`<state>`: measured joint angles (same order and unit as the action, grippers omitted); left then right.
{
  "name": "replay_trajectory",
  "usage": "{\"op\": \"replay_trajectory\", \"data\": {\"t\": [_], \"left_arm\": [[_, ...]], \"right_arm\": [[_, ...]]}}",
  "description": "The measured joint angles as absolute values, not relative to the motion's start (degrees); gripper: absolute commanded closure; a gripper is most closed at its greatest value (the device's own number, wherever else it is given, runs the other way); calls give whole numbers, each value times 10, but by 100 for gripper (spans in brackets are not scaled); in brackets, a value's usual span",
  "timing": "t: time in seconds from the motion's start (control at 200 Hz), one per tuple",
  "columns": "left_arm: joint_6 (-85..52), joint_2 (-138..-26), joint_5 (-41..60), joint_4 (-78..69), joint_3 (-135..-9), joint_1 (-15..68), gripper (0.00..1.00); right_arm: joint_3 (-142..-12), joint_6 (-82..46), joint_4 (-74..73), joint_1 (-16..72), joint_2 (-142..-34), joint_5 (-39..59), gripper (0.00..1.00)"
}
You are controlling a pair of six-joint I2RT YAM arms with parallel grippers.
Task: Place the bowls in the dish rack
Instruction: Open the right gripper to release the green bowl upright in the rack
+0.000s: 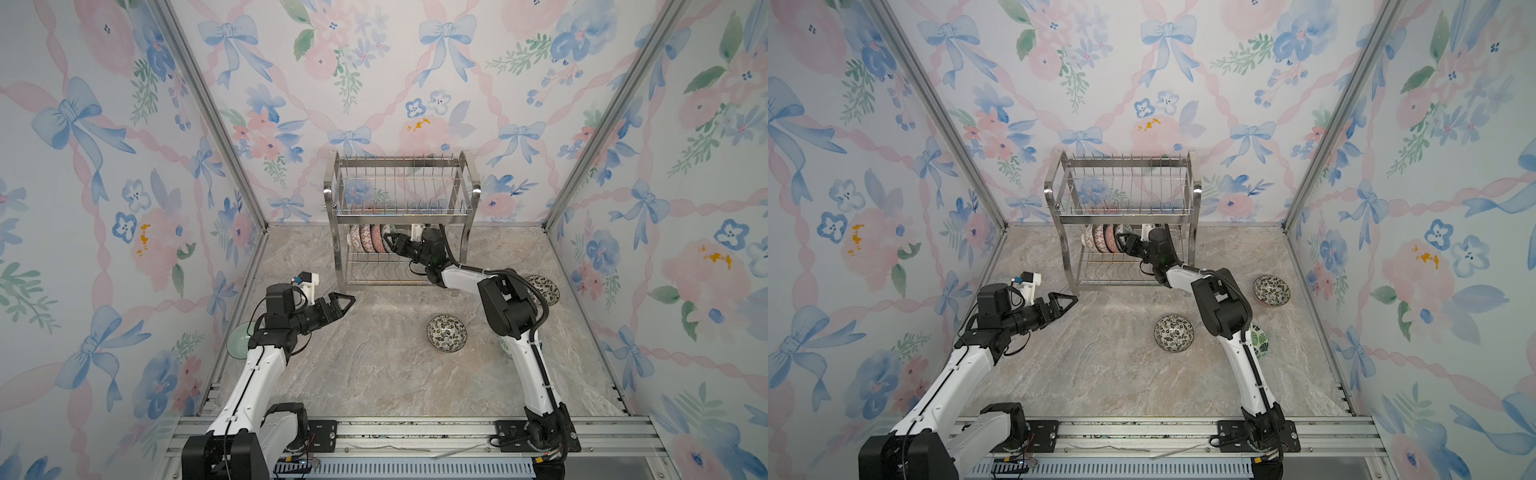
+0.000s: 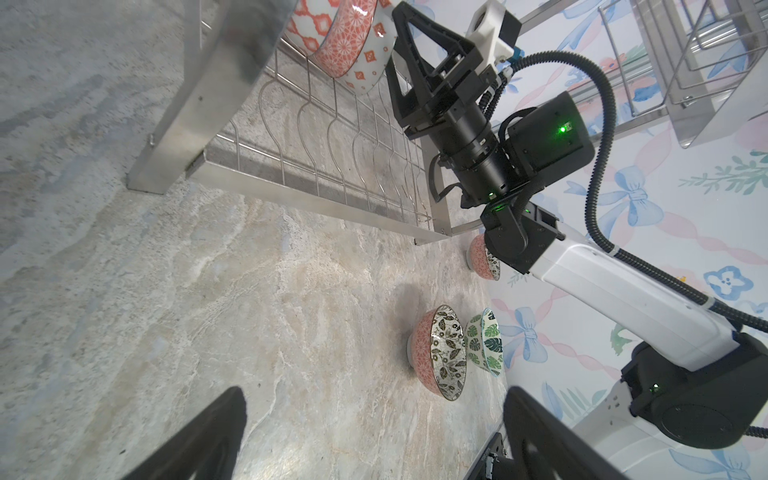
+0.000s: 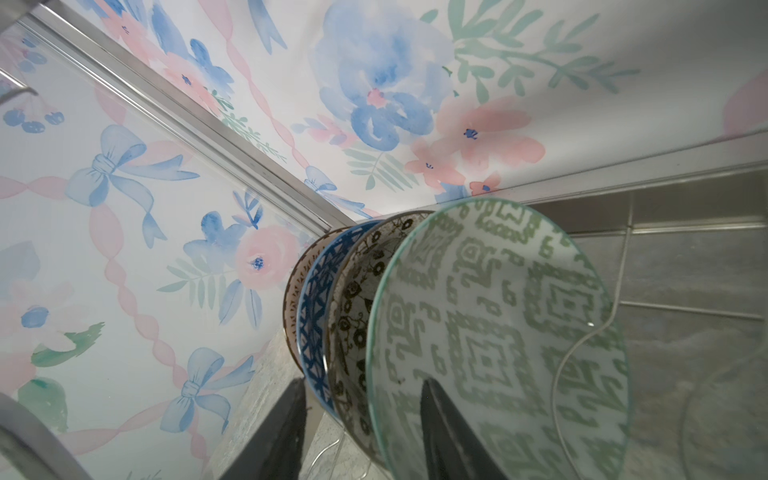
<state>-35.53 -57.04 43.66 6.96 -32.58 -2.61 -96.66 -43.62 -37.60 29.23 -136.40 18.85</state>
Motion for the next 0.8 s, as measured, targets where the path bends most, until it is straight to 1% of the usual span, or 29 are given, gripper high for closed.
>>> {"op": "replay_trajectory", "data": {"t": [0.205, 0.8], "left_arm": [[-348, -570, 424, 74, -326, -26, 2], [-340, -566, 381, 106, -326, -38, 2]], "right_arm": [[-916, -430, -389, 293, -1319, 178, 43], [-793, -413, -428, 320, -1246, 151, 30]]}}
